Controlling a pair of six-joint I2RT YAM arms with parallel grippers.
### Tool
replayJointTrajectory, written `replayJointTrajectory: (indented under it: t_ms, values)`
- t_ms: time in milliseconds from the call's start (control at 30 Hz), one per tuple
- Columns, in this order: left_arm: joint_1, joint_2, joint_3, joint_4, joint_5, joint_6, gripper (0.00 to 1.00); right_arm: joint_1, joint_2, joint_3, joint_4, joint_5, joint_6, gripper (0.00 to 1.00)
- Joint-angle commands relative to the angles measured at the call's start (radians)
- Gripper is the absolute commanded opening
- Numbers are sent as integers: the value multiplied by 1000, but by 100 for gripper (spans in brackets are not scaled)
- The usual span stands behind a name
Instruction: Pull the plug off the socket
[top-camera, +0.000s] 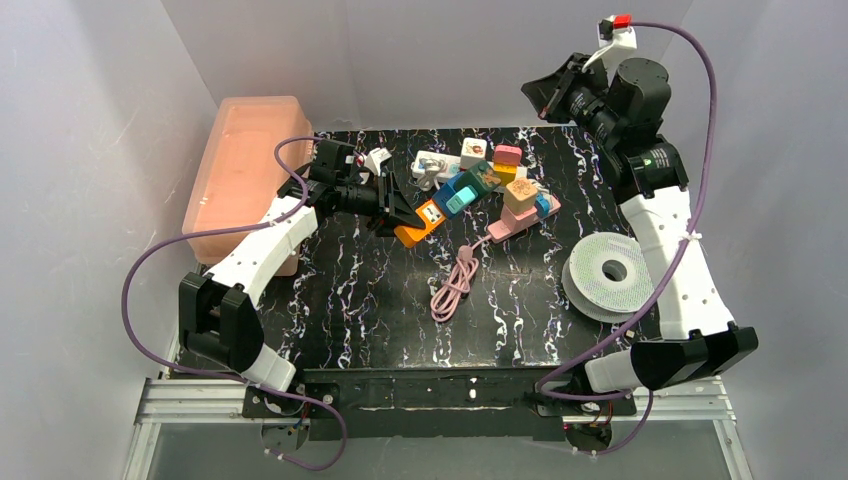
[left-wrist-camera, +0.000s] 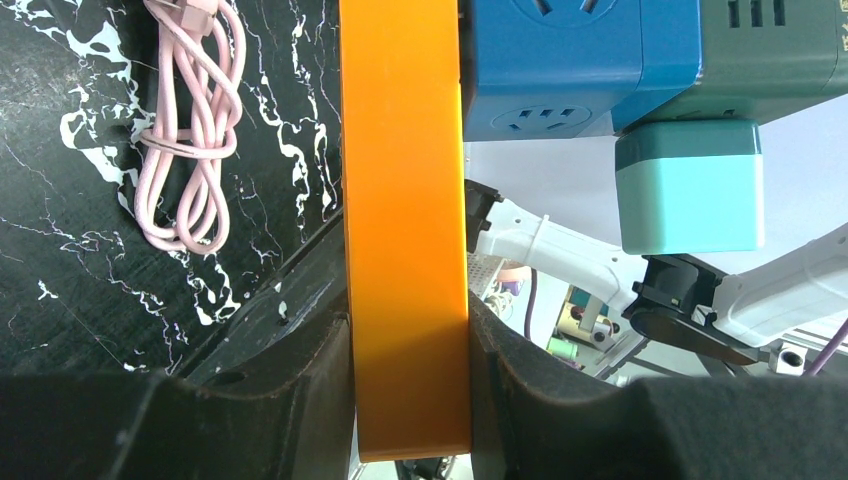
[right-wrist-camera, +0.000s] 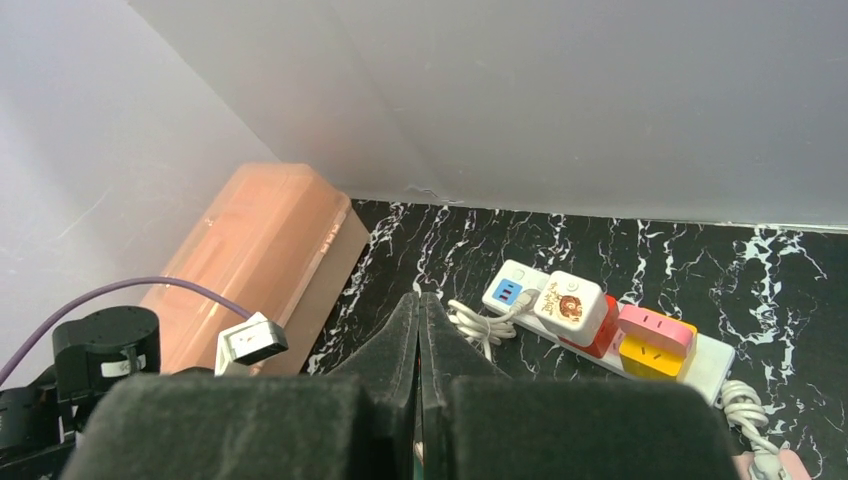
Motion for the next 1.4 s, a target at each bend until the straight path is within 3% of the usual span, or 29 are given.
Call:
replayJointTrajectory:
  t_ms: [0,200,1367]
  values:
    - [-5,-69,70,40,169,14,1,-4,-44,-3,66,-40,-23,1]
    - [-5,-66,80,36,166,15,1,-5,-89,-70,120,-33,-31,1]
    - [2,-78,112,-112,149,104,0,-9,-144,-116,52,-62,-28,1]
